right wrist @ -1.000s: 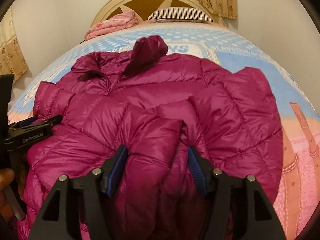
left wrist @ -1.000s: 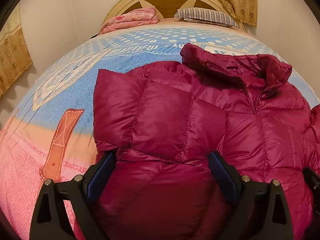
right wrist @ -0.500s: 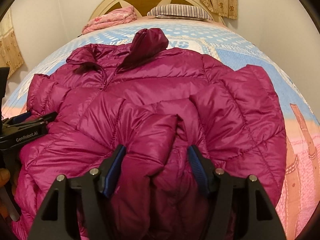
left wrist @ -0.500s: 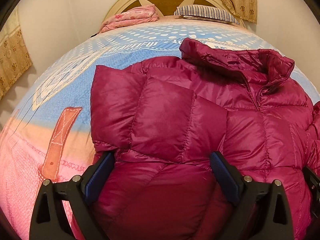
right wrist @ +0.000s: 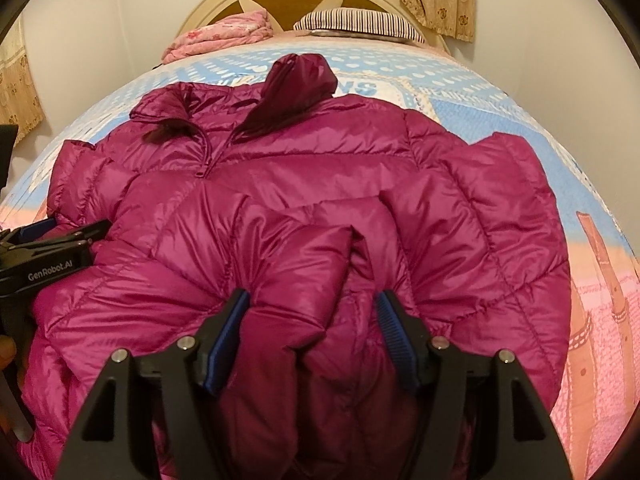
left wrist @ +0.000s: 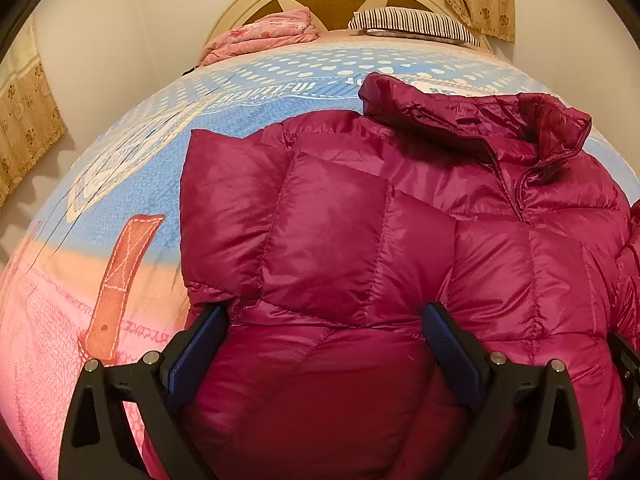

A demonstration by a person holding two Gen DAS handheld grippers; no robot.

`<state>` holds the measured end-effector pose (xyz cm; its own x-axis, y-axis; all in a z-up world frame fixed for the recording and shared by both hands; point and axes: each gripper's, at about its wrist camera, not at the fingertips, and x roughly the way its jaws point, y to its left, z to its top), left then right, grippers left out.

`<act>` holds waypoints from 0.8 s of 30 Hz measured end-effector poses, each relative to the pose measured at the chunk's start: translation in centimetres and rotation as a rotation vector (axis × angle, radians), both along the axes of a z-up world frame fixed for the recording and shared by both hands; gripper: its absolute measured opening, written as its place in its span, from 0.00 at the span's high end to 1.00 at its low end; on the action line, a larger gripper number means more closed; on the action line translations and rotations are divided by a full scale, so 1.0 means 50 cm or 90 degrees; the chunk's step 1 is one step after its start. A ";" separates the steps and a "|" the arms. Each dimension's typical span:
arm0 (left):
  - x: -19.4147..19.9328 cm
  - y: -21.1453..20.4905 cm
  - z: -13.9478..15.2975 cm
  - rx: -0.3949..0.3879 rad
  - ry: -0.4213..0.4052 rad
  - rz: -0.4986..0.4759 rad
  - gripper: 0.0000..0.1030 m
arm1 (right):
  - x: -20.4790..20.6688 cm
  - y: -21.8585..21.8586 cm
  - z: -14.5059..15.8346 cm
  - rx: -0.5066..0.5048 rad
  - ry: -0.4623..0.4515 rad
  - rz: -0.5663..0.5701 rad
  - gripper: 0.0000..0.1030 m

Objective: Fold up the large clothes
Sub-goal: 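Press the folded sleeves flat with both tools over the jacket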

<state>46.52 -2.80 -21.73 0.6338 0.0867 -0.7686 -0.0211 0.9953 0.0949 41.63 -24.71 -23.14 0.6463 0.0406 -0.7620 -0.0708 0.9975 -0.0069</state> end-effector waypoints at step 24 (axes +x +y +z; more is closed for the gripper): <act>0.005 0.001 -0.002 -0.002 -0.001 0.001 0.03 | 0.003 0.001 -0.001 -0.012 -0.001 0.002 0.34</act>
<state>46.76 -2.78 -21.81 0.6343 0.0855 -0.7683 -0.0225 0.9955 0.0923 41.79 -24.65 -23.19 0.6479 0.0279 -0.7612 -0.0734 0.9970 -0.0260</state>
